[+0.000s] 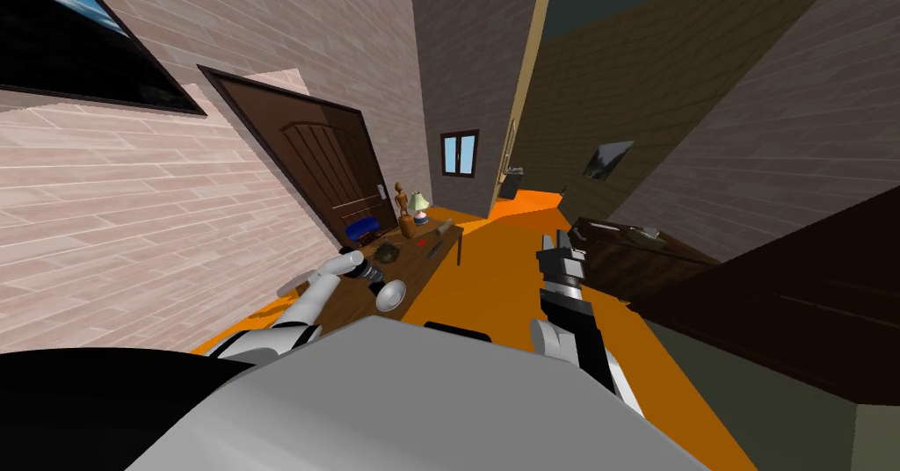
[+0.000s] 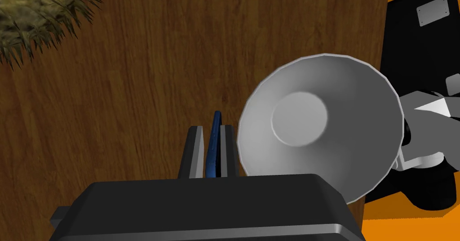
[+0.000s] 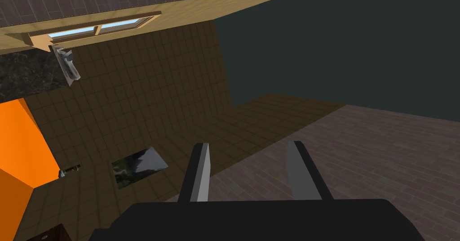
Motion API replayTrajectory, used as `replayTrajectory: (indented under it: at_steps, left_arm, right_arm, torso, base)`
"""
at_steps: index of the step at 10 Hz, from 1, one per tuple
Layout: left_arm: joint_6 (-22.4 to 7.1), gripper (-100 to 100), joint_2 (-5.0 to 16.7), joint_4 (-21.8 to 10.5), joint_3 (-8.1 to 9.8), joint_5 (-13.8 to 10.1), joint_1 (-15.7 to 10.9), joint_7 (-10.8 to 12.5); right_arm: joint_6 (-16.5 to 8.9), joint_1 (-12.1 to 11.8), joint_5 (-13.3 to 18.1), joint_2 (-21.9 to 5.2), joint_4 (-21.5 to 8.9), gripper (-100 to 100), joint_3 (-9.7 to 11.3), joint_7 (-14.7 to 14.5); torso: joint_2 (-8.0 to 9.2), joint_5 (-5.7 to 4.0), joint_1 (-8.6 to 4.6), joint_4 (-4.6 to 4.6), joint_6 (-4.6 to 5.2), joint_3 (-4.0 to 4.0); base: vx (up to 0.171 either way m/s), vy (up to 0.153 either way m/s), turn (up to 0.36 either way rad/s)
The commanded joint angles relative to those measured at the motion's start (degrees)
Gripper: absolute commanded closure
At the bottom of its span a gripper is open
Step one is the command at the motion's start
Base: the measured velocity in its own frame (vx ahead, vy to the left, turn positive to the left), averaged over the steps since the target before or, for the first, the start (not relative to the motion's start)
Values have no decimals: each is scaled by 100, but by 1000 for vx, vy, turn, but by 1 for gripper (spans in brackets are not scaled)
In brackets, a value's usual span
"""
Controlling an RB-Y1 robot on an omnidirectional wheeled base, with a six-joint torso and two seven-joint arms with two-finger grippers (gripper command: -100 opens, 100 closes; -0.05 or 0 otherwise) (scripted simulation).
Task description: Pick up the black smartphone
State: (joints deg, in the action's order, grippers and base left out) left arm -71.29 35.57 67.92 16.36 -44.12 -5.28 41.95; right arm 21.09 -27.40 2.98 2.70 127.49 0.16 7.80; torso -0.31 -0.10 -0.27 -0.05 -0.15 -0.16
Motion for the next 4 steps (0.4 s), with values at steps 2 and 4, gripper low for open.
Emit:
replayTrajectory:
  at_steps: [2,4]
  left_arm:
    - [-255,100,167,311,56,-239,183,-212]
    - [-211,0,137,263,53,-195,167,-170]
  right_arm:
    - [0,0,0,0,0,0,0,0]
    - [0,2,0,0,0,0,0,0]
  torso:
    - [-6,-1,-5,-1,3,-4]
    - [8,2,5,2,12,3]
  base:
    - [102,-89,190]
    - [22,-27,16]
